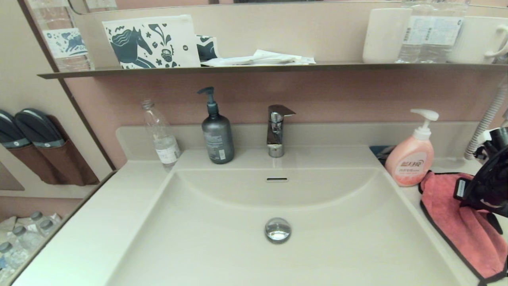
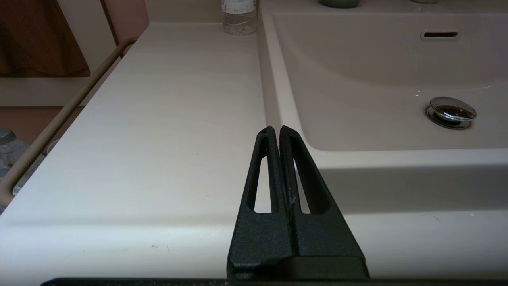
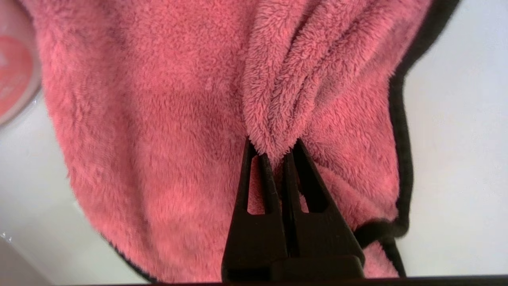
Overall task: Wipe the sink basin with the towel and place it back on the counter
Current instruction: Pick up the cloth
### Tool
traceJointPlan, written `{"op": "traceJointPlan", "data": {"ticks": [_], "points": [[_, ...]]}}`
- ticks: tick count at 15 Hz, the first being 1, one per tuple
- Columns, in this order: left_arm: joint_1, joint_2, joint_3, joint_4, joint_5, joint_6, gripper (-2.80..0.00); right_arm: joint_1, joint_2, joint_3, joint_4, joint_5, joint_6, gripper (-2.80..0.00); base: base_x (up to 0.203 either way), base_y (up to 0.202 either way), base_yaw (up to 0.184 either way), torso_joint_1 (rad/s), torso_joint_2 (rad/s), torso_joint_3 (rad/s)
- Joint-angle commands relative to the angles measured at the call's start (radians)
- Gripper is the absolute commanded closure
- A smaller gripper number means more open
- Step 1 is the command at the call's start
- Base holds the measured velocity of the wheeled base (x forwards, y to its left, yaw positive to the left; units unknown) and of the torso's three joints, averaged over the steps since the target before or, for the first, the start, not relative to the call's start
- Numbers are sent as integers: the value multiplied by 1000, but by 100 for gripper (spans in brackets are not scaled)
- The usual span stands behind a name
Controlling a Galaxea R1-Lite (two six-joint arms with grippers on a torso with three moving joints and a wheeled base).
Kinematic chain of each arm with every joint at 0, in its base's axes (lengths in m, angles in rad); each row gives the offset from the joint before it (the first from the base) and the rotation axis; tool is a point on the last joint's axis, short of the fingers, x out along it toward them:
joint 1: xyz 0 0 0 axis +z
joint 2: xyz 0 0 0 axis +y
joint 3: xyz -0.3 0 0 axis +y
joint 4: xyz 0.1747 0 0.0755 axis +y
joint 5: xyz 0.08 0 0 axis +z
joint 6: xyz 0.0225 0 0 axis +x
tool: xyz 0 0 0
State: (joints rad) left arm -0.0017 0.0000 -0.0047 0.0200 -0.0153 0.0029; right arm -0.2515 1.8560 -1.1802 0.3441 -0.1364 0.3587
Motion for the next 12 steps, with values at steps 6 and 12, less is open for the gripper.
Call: {"op": "traceJointPlan", "data": {"ticks": [6, 12], "points": [[0, 2, 0, 0, 0, 0, 0, -11, -176, 13, 74, 4, -4, 0, 0, 0, 0, 0, 0, 0], [0, 2, 0, 0, 0, 0, 0, 69, -396, -68, 219, 10, -64, 0, 0, 0, 0, 0, 0, 0]]}}
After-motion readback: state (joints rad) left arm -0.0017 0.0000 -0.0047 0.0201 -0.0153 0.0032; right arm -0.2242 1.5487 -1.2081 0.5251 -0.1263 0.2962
